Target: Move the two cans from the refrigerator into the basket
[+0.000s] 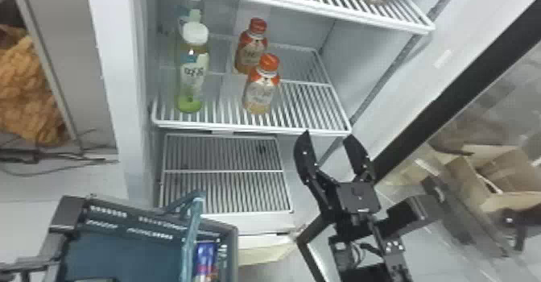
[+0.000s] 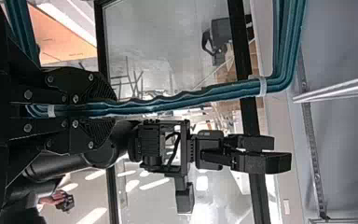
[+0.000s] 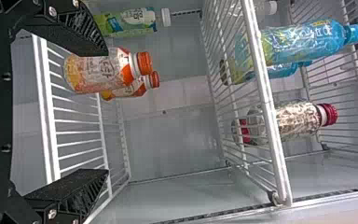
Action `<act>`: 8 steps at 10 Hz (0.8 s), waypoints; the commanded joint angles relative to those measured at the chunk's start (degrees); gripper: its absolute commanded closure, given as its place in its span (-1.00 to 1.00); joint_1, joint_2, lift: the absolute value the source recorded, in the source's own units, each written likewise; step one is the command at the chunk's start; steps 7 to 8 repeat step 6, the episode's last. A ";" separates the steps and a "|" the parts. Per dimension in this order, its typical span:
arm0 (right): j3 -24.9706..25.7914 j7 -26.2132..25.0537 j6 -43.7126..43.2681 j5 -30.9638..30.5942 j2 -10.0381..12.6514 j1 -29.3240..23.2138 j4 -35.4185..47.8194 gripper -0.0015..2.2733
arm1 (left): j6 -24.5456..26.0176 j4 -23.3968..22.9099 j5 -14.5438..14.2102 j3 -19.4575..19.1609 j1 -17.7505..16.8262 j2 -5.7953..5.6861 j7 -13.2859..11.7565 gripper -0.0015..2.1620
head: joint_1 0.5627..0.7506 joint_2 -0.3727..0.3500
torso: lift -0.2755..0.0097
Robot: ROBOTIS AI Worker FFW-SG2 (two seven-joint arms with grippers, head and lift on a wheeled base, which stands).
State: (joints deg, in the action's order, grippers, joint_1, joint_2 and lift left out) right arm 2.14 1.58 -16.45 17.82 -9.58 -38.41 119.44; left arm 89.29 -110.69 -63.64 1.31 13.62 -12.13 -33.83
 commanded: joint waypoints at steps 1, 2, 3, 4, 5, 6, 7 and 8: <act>0.03 0.00 0.00 0.00 0.00 -0.12 0.16 -0.89 | 0.74 0.09 0.00 -0.06 0.16 0.09 -0.01 0.12 | 0.41 -0.94 | -0.93; 0.03 0.00 0.00 0.00 0.00 -0.12 0.16 -0.89 | 0.74 0.09 -0.11 -0.06 0.16 0.18 -0.01 0.12 | 0.41 -0.94 | -0.93; 0.03 0.00 0.00 0.00 0.00 -0.12 0.16 -0.89 | 0.74 0.09 -0.23 -0.06 0.16 0.18 -0.01 0.12 | 0.41 -0.94 | -0.93; 0.03 0.00 0.00 0.00 0.00 -0.12 0.16 -0.89 | 0.74 0.09 -0.23 -0.06 0.16 0.18 -0.01 0.12 | 0.41 -0.94 | -0.93; 0.03 0.00 0.00 0.00 0.00 -0.12 0.16 -0.89 | 0.74 0.09 -0.23 -0.17 0.30 0.18 -0.01 0.12 | 0.41 -0.94 | -0.93; 0.03 0.00 0.00 0.00 0.00 -0.12 0.16 -0.89 | 0.74 0.09 -0.34 -0.17 0.30 0.18 -0.01 0.12 | 0.41 -0.94 | -0.93; 0.03 0.00 0.00 0.00 0.00 -0.12 0.16 -0.89 | 0.74 0.09 -0.34 -0.17 0.30 0.18 -0.01 0.12 | 0.41 -0.94 | -0.93; 0.03 0.00 0.00 0.00 0.00 -0.12 0.16 -0.89 | 0.74 0.09 -0.34 -0.17 0.30 0.18 -0.01 0.12 | 0.41 -0.94 | -0.93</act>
